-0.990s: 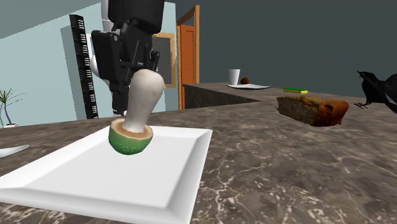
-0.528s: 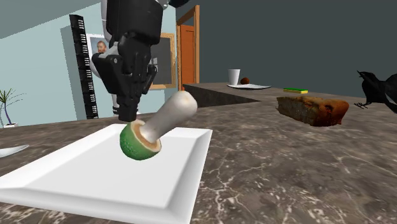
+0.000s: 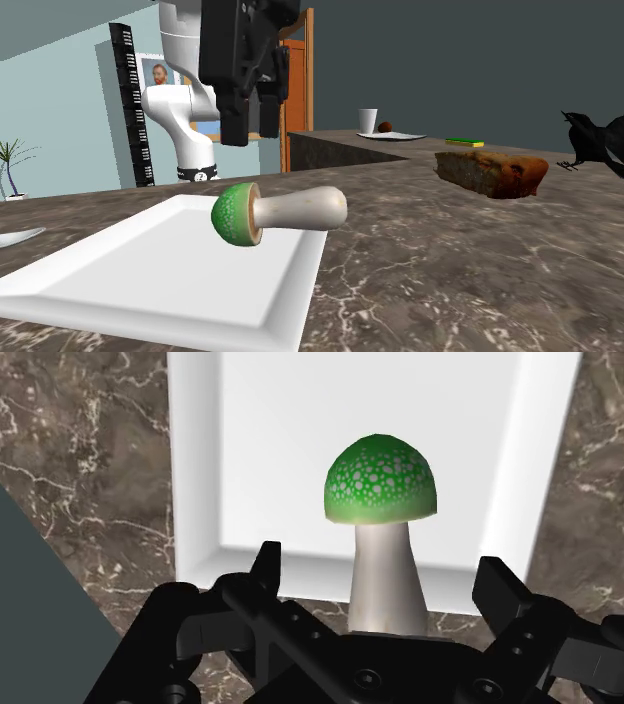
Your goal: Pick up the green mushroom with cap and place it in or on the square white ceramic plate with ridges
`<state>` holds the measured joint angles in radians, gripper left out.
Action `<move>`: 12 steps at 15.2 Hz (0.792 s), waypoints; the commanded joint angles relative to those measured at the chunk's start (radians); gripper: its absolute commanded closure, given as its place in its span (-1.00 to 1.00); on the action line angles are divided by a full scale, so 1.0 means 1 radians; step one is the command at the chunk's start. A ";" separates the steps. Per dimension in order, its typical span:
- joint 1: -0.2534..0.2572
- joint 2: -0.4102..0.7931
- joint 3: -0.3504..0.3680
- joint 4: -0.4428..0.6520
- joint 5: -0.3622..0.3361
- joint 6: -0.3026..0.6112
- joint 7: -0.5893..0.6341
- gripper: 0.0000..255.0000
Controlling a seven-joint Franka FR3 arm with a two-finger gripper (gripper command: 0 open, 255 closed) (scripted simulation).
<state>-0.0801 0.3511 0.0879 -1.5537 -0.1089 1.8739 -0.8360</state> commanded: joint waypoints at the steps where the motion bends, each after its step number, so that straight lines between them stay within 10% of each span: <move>1: 0.005 0.031 0.016 0.083 0.035 -0.058 -0.010 -1.00; 12: 0.004 0.052 0.020 0.026 0.043 0.019 -0.010 -1.00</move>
<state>-0.0757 0.4037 0.1077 -1.5251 -0.0661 1.8898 -0.8468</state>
